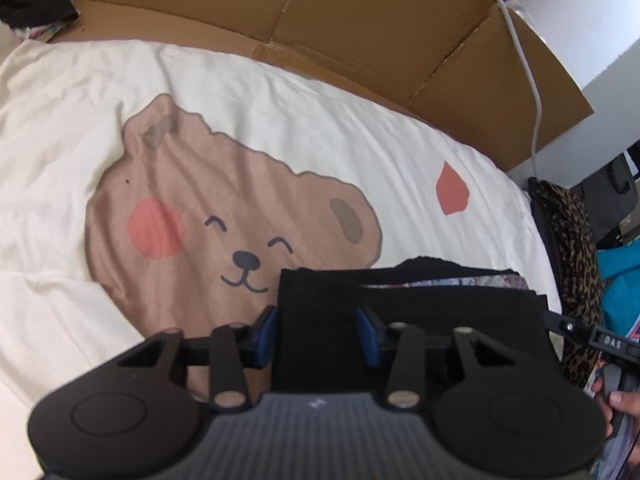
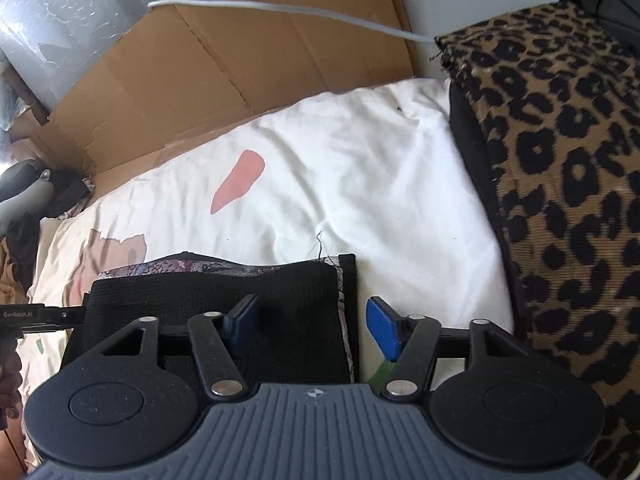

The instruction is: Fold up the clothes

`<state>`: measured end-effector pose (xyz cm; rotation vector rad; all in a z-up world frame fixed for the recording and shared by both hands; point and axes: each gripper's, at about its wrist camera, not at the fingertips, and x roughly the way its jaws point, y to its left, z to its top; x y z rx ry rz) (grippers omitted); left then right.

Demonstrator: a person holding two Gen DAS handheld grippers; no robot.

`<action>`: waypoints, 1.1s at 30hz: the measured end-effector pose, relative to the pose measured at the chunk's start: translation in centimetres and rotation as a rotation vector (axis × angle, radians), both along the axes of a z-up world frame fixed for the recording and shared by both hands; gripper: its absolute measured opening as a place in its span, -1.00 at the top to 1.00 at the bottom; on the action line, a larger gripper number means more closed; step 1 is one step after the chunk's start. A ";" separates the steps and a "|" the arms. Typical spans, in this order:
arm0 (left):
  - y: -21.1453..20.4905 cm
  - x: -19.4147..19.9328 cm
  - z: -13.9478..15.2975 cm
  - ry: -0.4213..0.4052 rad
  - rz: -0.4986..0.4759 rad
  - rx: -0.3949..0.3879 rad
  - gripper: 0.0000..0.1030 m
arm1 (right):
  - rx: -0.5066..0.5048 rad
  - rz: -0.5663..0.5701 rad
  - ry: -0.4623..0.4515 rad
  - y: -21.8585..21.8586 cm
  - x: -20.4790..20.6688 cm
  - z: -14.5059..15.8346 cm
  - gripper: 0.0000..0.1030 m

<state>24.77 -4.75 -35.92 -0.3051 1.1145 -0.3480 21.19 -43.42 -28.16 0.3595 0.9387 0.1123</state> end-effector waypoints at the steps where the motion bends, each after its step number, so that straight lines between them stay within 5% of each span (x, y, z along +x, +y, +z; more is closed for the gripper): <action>1: 0.0 0.0 0.1 -0.006 -0.008 0.007 0.58 | -0.005 0.002 -0.001 0.0 0.1 0.0 -0.11; 3: 0.1 -0.1 0.3 -0.017 -0.023 0.020 0.79 | -0.014 0.005 -0.004 0.1 0.2 0.0 0.06; 6: 0.4 -0.4 0.8 -0.039 -0.031 0.042 0.87 | -0.027 0.011 -0.008 0.3 0.5 0.0 0.82; 18: 1.7 -0.7 2.6 -0.082 -0.027 0.050 0.91 | -0.092 -0.001 -0.065 0.5 1.2 1.9 0.87; 33: 0.7 0.8 0.4 -0.093 -0.029 0.050 0.91 | -0.150 -0.036 0.025 0.8 1.9 -1.1 0.87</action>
